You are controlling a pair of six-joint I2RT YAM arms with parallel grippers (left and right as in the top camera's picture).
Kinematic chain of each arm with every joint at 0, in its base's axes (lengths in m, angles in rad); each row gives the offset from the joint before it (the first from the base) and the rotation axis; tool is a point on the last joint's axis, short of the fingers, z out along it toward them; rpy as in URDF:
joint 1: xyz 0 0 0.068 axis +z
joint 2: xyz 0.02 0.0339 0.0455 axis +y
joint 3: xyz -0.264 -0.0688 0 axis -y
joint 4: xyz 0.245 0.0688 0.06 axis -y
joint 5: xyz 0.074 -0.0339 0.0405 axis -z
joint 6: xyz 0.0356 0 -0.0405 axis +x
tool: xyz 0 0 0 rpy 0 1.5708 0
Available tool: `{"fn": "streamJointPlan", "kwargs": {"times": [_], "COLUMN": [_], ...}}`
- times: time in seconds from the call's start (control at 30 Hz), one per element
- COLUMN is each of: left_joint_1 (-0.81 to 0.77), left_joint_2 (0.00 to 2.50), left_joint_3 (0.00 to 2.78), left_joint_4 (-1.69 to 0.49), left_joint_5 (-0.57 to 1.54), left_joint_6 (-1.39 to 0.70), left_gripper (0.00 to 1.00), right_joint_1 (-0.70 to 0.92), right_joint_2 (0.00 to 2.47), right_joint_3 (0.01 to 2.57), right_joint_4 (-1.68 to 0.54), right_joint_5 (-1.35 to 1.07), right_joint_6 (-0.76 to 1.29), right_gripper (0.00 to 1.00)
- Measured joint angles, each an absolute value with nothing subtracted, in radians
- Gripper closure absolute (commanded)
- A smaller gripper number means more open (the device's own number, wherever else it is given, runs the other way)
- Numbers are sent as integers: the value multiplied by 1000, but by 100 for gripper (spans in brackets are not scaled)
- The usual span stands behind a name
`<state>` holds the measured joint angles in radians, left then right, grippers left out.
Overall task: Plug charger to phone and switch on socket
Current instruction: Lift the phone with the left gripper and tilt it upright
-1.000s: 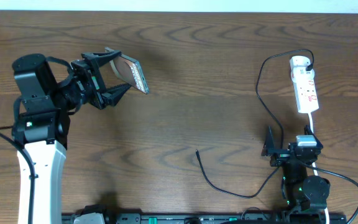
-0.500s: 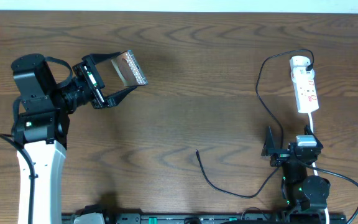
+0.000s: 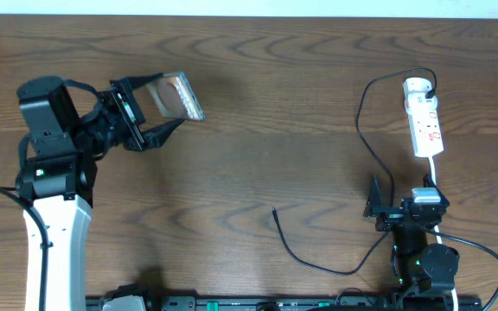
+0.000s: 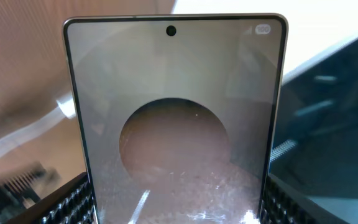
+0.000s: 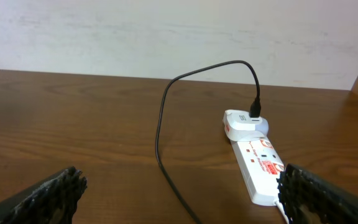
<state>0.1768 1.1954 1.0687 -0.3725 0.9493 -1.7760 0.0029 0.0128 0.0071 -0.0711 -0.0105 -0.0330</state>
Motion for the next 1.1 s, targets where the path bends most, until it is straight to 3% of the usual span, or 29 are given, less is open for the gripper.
{"fn": "streamJointPlan", "kwargs": {"times": [0.23,0.43,0.7,1.1], "left_joint_1": [177,177,177,180], "left_joint_2": [1196,1215,1238,1308], "left_joint_3": [1069,1069,1009,975], "left_joint_4": [-729,-974,-985,-956], "left_joint_5": [633,279,21,-23], "left_joint_6": [-1342,-1138,-1038,-1016], "left_gripper": [93,92,93,93], "right_joint_1": [3,3,3,3], "right_joint_2": [13,13,13,14], "right_joint_3": [7,7,7,7], "right_joint_4": [-71,-71,-71,-70], "right_joint_5": [-10,-10,-10,-10], "right_joint_6": [-33,-33,-33,-33], "right_gripper": [1,1,1,1]}}
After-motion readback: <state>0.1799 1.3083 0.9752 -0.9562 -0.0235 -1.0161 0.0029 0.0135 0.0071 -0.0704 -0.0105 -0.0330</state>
